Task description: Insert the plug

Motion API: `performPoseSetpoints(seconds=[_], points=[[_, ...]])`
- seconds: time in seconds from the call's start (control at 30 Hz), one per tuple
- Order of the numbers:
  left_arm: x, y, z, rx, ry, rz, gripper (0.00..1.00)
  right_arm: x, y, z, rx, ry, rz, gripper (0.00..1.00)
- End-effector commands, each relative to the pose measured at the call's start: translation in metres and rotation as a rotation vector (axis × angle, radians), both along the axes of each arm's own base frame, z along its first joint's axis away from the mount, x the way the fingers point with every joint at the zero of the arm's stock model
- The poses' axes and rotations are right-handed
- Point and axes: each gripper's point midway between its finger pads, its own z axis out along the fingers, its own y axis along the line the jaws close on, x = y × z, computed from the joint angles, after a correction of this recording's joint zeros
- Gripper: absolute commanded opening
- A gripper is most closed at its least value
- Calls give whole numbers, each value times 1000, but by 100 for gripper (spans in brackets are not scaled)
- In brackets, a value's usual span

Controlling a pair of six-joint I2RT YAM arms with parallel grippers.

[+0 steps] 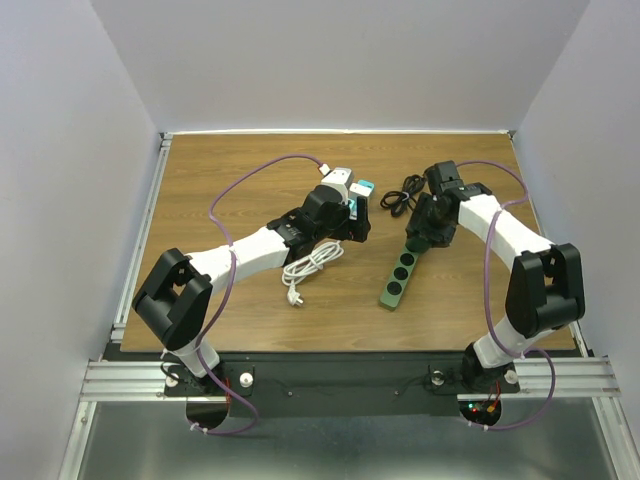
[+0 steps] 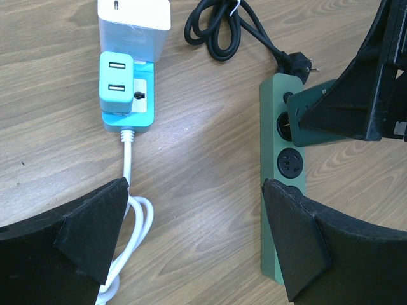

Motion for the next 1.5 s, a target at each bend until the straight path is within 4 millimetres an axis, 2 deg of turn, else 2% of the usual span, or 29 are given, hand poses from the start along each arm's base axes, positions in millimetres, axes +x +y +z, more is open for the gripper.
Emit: performPoseSetpoints(seconds=[0.0, 0.1, 0.37, 0.73, 0.87, 1.2, 1.47], points=[[4, 1, 30, -47, -67, 0, 99, -7, -6, -22, -63, 56, -10, 0], [3, 2, 31, -48, -69, 1, 99, -7, -8, -28, -73, 74, -13, 0], [2, 3, 34, -52, -77, 4, 99, 4, -6, -22, -72, 50, -14, 0], [1, 5, 38, -62, -85, 4, 99, 1, 7, -29, -105, 58, -11, 0], [0, 6, 41, -64, -91, 6, 99, 0, 6, -37, -119, 78, -20, 0], [0, 9, 45, -67, -102, 12, 99, 10, 9, -35, -116, 46, -47, 1], [0, 10, 46, -68, -106, 12, 99, 10, 17, -47, -136, 53, -40, 0]])
